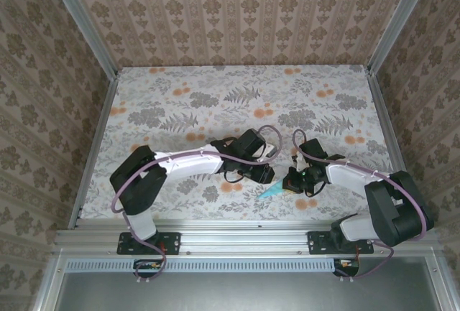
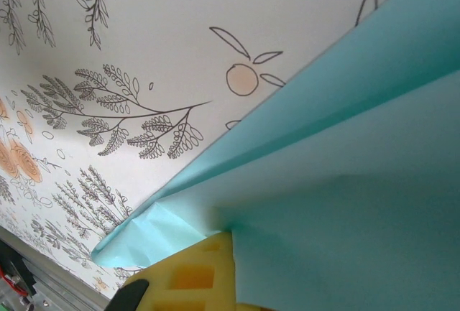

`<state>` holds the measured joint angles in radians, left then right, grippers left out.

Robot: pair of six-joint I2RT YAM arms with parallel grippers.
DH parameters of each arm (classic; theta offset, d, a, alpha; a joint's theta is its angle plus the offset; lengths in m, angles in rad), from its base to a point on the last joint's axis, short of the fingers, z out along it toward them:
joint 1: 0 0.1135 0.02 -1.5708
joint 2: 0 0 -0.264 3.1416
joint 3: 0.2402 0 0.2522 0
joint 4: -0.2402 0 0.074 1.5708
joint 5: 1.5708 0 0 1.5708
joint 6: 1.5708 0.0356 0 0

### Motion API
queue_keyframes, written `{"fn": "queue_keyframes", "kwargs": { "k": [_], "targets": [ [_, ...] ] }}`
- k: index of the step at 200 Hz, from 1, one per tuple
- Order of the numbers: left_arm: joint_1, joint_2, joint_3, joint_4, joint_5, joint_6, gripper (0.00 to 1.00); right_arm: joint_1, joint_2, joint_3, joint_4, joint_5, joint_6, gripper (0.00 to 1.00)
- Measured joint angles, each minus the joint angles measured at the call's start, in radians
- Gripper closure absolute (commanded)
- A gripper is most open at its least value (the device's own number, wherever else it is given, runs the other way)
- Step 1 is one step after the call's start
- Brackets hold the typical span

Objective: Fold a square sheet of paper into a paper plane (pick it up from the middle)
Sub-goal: Fold the wing for the fifth time at the center of the table.

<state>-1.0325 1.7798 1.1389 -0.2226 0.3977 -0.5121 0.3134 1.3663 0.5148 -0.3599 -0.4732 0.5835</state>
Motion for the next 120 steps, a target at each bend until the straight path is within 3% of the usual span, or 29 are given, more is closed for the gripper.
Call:
{"fn": "queue_keyframes", "kwargs": {
  "k": [120],
  "targets": [
    [-0.004, 0.112, -0.090, 0.193, 0.079, -0.104, 0.92, 0.000, 0.001, 0.001, 0.000, 0.000, 0.000, 1.00]
  ]
}}
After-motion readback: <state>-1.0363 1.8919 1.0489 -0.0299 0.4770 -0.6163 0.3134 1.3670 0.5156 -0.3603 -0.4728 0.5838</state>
